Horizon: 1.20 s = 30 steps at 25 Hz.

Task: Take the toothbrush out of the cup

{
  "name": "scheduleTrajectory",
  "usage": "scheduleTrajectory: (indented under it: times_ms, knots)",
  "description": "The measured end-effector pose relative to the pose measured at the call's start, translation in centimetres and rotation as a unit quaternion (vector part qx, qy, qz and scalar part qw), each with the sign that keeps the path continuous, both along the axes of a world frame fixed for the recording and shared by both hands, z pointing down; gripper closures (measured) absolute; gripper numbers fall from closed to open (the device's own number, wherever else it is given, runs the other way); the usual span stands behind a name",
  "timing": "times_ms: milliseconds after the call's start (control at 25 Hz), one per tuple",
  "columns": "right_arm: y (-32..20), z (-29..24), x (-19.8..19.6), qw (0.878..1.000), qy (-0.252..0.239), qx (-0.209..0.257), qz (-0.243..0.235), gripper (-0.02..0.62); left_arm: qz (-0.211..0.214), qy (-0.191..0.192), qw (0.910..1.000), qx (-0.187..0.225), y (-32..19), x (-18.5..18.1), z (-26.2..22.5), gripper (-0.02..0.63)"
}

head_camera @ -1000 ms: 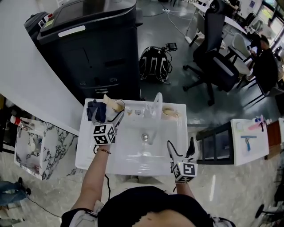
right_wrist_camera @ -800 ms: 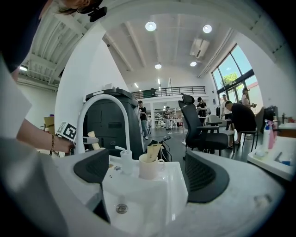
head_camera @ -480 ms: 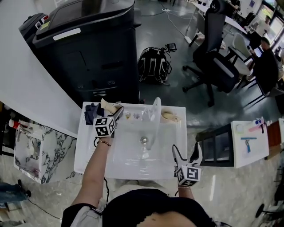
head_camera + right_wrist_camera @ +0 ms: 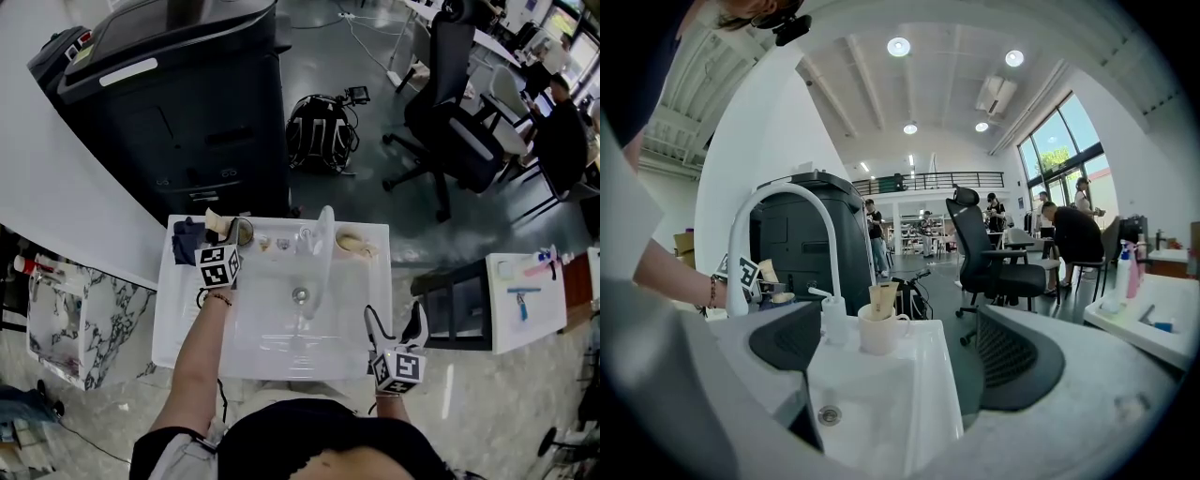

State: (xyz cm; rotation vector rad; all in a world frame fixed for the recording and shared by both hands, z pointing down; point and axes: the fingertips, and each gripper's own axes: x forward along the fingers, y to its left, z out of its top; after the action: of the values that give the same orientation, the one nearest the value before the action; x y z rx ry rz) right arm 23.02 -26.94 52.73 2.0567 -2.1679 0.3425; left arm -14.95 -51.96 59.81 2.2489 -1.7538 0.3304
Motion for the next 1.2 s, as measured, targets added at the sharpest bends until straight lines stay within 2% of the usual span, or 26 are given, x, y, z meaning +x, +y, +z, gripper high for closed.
scheduleTrajectory:
  times_ms: [40,160,480,720,1040,1200]
  knots:
    - [-0.1,-0.1,0.0,1.000,0.000,0.001,0.000,0.087,-0.003,0.002,1.0000,0.002,-0.1,-0.1,-0.1,0.514]
    - [-0.1,-0.1,0.2,1.000,0.000,0.002,0.001,0.087,-0.005,0.013,0.9999,0.002,-0.3,0.0,-0.2,0.582]
    - [0.1,0.3,0.6,1.000,0.002,0.000,0.003,0.087,0.008,0.014,0.9998,0.013,-0.3,0.9,-0.9,0.598]
    - [0.2,0.1,0.3,1.000,0.000,0.007,-0.001,0.087,0.017,0.021,0.9990,0.037,0.4,1.1,-3.7,0.601]
    - [0.8,-0.5,-0.5,1.000,-0.004,0.020,-0.009,0.087,0.031,0.003,0.9977,0.060,2.2,1.0,-8.2,0.601]
    - [1.3,-0.9,-1.1,1.000,-0.005,0.027,-0.014,0.087,0.028,0.018,0.9975,0.062,3.8,0.3,-10.3,0.601]
